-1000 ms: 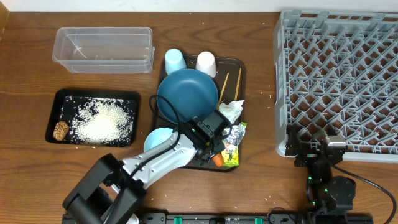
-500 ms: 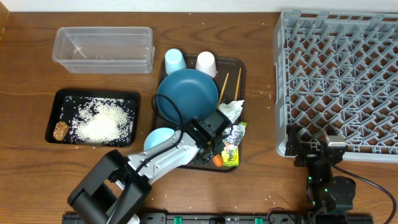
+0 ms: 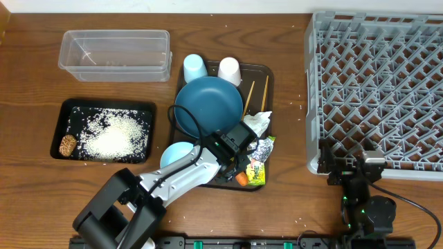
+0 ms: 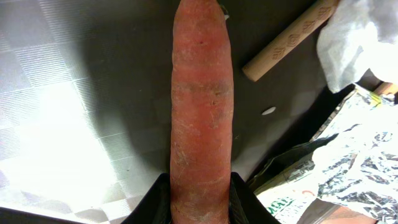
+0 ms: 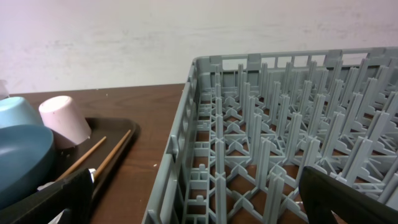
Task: Sort waste into correct bins and load items into the dishwasher rack
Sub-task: 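Lift the carrot and carry it left over the black rice tray, then open the left gripper to drop the carrot onto the rice tray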
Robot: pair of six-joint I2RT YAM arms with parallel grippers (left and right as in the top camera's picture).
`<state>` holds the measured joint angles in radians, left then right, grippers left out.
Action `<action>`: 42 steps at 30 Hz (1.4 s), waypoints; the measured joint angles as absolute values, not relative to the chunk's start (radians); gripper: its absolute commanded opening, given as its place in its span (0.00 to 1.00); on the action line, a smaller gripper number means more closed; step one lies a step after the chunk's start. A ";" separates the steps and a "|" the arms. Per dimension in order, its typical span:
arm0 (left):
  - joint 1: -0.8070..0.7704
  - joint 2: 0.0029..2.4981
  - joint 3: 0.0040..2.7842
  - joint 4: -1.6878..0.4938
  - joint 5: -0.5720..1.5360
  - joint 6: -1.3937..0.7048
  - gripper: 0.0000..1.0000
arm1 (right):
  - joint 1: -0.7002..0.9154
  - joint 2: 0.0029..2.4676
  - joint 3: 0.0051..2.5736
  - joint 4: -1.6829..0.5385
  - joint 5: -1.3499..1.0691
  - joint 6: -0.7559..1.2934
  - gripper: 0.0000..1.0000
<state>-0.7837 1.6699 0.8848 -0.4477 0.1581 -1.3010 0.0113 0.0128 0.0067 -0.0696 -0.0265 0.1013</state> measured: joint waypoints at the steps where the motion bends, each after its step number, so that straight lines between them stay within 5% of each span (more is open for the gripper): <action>1: -0.784 1.670 0.885 -0.451 0.162 -1.301 0.08 | 0.011 0.013 0.007 -0.070 -0.027 0.101 0.99; 18: -0.728 1.308 0.885 -0.649 0.152 -1.301 0.07 | 0.011 0.013 0.007 -0.070 -0.027 0.101 0.99; 27: -0.390 1.194 0.885 -0.694 -0.034 -1.229 0.07 | 0.011 0.013 0.007 -0.070 -0.027 0.101 0.99; 42: 0.068 1.356 0.885 -0.434 -0.191 -1.123 0.07 | 0.011 0.013 0.007 -0.070 -0.027 0.102 0.99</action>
